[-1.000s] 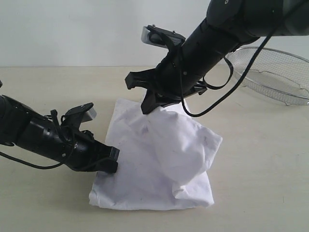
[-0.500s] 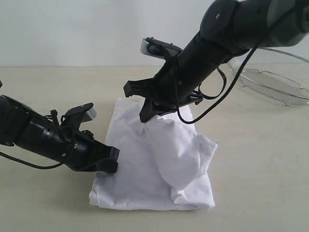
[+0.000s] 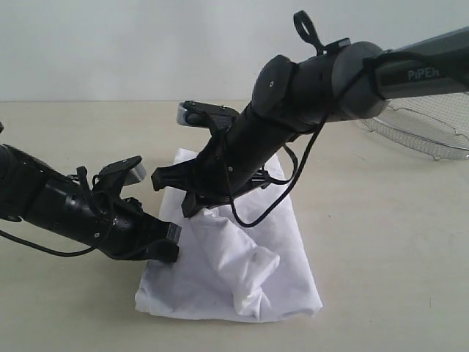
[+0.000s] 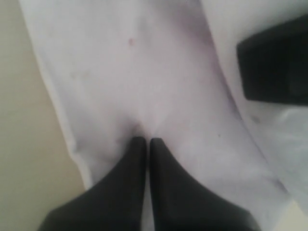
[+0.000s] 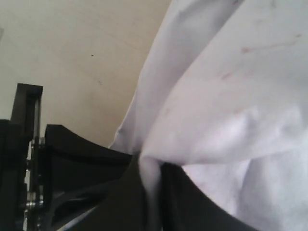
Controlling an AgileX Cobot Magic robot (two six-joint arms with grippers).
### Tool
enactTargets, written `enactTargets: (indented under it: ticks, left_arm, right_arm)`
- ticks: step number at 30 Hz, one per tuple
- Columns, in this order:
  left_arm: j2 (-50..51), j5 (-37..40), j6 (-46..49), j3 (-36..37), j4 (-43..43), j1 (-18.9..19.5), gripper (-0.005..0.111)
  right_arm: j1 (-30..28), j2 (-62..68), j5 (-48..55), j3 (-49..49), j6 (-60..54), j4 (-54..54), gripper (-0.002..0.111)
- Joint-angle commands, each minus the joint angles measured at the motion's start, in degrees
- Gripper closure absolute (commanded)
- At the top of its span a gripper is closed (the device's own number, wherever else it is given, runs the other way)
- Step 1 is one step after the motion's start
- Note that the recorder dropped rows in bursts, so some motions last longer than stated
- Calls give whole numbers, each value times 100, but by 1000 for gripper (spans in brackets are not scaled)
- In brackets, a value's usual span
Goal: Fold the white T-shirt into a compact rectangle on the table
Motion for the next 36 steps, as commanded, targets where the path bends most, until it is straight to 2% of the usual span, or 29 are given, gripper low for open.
enactTargets:
  ticks: [1,5,7,12,17,20,25,29,34,36]
  left_arm:
    - [104,-47,-42,31,81,-27,102]
    - [53,-15,-29,31,289,-14,102]
    - [-60,33,-241,31,597,12,102]
    - [-586,133,-837,31,1203,21,102]
    - [-1221,133,-1237,31,1608,21,102]
    - [-1581,70,-1450,31,1837,21,102]
    - [-1889,-26,-1988,31,2418,49,102]
    - [-1959,-14,-2121,31,2500,49,102]
    - [-1974,206,-2121,31,2500,49,102]
    - [-1974,304,-2121,31,2447,49,102]
  right_arm:
    - [45,-37,-218,-100,-65,103,109]
    - [45,-37,-223,-99,-80,103,108]
    - [45,-37,-186,-99,-109,103,104]
    - [45,-37,-124,-99,-152,88,81]
    - [45,-37,-96,-99,-127,79,51]
    - [45,-37,33,-99,-87,92,40]
    - [45,-45,995,-433,29,-133,39]
    - [45,-94,1858,-943,245,-583,39]
    - [45,-351,2342,-1460,1184,-1991,40]
    - [45,-480,2498,-1567,1592,-2918,46]
